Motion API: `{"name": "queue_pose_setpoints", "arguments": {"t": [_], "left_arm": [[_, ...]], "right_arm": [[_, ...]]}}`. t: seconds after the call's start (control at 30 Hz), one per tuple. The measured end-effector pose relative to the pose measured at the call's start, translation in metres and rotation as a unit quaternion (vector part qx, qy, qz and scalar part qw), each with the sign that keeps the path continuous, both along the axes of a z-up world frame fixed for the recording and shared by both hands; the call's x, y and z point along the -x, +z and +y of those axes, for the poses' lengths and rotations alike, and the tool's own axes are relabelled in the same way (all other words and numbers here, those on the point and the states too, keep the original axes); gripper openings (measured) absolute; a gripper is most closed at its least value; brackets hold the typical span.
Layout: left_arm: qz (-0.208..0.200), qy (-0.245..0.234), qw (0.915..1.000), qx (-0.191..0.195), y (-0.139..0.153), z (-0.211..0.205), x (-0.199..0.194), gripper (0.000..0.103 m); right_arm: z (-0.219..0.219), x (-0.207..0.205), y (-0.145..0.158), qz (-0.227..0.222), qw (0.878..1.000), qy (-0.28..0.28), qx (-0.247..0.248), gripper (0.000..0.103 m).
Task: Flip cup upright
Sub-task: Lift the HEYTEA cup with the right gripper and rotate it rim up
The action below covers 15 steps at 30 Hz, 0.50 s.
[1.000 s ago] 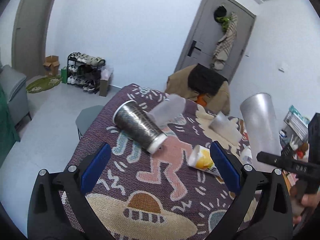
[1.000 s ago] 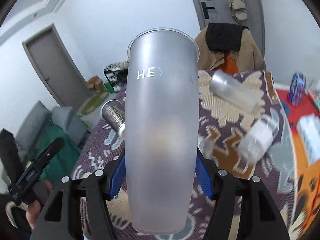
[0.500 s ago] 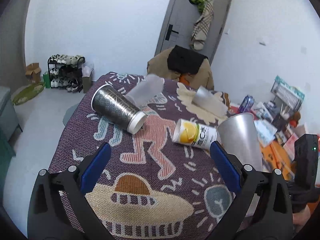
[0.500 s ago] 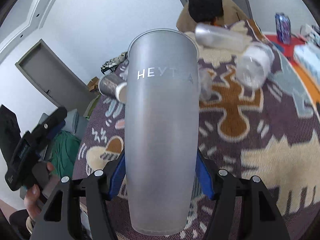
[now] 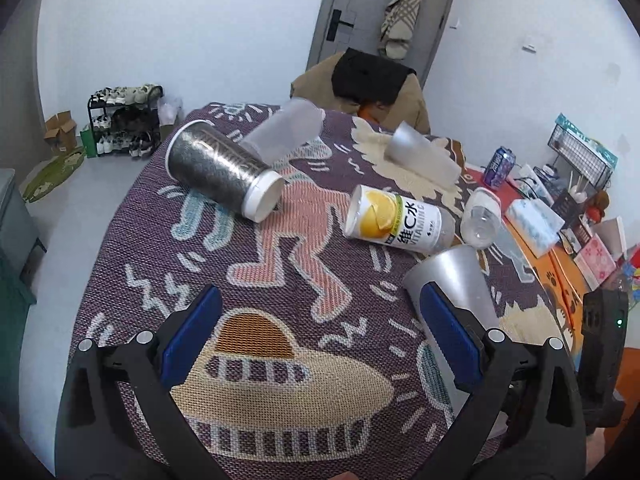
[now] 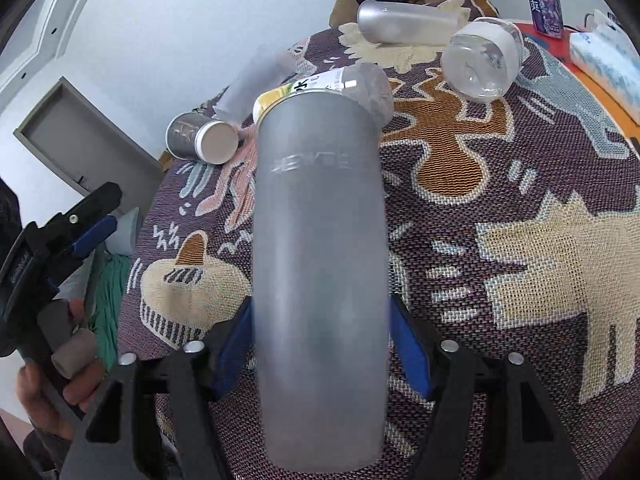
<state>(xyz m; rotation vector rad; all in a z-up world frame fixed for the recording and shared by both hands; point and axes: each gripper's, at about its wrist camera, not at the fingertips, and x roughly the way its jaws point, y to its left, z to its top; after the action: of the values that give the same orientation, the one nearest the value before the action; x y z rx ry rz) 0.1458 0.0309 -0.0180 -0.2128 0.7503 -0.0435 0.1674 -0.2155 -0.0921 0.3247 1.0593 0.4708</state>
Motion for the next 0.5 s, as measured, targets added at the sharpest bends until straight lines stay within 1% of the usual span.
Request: {"name": "queue_pose_setpoints", "arguments": {"t": [0.03,0.13,0.2,0.27,0.4,0.5], "left_arm": [[0.004,-0.002,1.0000,0.000,0.000,-0.002,-0.001,0.098],[0.003,-0.015,0.9999,0.002,0.001,-0.010,-0.004,0.098],[0.005,-0.033,0.9994,0.013,0.002,-0.015,-0.005,0.098],[0.016,-0.051,0.9979,0.036,0.000,-0.019,-0.009,0.098],[0.030,-0.061,0.9956,0.064,-0.006,-0.026,-0.016,0.098],[0.043,-0.075,0.9917,0.094,-0.010,-0.032,-0.025,0.098]], "right_arm": [[-0.001,0.002,0.002,-0.004,1.000,0.001,-0.001,0.083],[-0.006,0.003,0.008,-0.018,1.000,0.005,-0.014,0.092],[-0.013,0.006,0.013,-0.027,0.999,0.006,-0.025,0.094],[-0.021,0.008,0.018,-0.036,0.999,0.002,-0.028,0.095],[-0.039,0.013,0.025,-0.050,0.998,-0.009,-0.030,0.095],[-0.052,0.017,0.026,-0.053,0.998,-0.018,-0.033,0.095]]}}
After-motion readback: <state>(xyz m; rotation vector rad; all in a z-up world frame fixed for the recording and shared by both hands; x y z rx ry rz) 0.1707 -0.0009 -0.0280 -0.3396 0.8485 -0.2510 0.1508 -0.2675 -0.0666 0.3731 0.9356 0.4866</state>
